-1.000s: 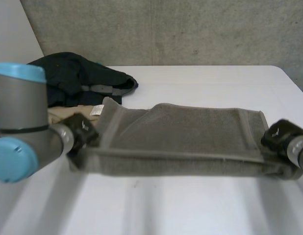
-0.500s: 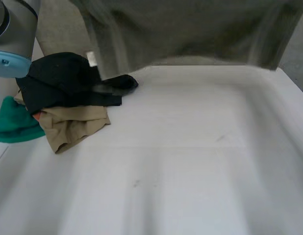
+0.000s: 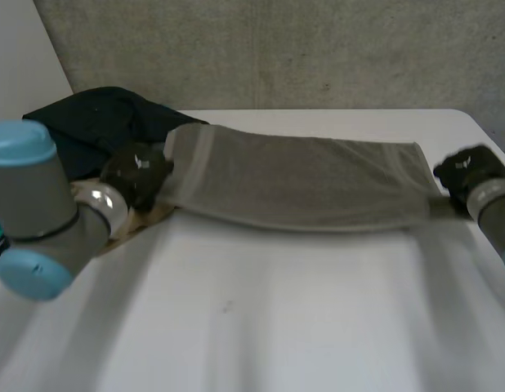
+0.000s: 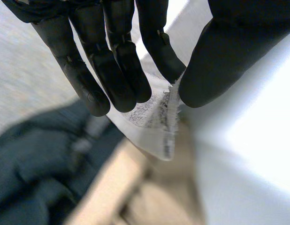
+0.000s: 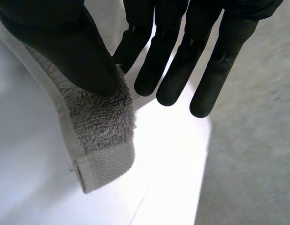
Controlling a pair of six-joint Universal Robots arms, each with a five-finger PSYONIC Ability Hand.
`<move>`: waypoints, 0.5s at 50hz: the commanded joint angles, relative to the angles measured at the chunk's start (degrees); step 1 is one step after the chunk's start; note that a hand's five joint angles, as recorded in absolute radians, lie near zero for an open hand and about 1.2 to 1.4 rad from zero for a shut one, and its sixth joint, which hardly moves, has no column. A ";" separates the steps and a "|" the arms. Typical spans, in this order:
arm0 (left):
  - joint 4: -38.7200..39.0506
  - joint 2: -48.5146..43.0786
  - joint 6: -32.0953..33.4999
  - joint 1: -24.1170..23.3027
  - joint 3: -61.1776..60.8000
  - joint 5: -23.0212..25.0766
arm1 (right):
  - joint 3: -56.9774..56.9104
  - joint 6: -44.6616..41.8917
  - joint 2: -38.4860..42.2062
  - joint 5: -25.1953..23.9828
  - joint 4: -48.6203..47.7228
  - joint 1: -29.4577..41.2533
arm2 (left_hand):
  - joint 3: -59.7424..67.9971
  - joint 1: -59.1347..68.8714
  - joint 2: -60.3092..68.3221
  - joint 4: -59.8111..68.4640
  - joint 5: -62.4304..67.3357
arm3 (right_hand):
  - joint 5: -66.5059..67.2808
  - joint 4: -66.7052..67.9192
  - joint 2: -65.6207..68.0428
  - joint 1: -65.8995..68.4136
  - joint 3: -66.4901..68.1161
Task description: Fold the laundry.
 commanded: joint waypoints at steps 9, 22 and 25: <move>-31.80 13.09 13.65 0.68 -15.81 -3.30 | 17.62 -29.33 -14.36 -3.35 20.51 -9.92 | 11.62 12.73 11.26 11.23 13.57 | 11.29 11.55 12.40 15.13 11.86; -29.73 4.15 11.03 -3.00 3.32 -4.52 | 8.59 -22.49 -6.12 -3.28 15.25 -7.55 | 11.62 12.73 11.26 11.23 13.57 | 11.29 11.55 12.40 15.13 11.86; -27.43 0.71 9.79 -4.06 8.78 -5.76 | 5.07 -19.15 -3.91 -2.31 12.08 -6.76 | 11.62 12.73 11.26 11.23 13.57 | 11.29 11.55 12.40 15.13 11.86</move>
